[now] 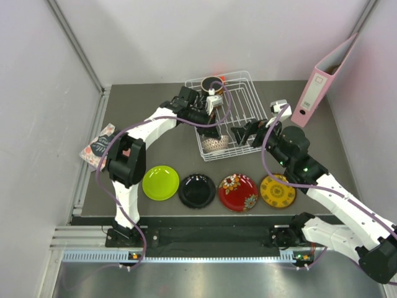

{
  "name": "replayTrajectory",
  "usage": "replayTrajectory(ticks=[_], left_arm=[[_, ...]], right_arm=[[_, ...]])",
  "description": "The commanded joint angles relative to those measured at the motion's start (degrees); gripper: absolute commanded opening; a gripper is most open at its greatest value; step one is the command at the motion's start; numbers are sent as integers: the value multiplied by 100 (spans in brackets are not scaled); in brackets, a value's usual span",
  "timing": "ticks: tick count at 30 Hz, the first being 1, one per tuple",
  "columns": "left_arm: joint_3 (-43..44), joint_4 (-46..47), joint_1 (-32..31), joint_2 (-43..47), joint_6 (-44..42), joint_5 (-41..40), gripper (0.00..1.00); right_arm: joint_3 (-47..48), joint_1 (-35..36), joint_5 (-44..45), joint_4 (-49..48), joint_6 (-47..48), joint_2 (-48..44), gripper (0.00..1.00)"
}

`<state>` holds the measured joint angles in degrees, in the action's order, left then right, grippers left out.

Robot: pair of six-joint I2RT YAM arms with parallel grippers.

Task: Unload the mixed dishes from the dish rack
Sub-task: Pick up the bowl from the dish rack.

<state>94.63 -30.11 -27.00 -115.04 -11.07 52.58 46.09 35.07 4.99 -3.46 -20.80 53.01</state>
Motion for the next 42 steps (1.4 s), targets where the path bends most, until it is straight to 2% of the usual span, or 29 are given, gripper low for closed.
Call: replayTrajectory(ticks=[1,11,32,38,42], left_arm=[[214,390,46,369,113,-98,0],[328,1568,362,474,1413,191,0],[592,2579,556,738,2671,657,0],[417,2492,538,1071,2295,-132,0],[249,1852,275,1265,1364,-1309,0]], right_arm=[[-29,-26,54,-234,-30,-98,95],[-38,-18,89,-234,-21,-151,95],[234,-26,36,-85,-205,-423,96],[716,-26,765,503,-600,-310,96],[1043,-35,1082,961,-794,-28,96]])
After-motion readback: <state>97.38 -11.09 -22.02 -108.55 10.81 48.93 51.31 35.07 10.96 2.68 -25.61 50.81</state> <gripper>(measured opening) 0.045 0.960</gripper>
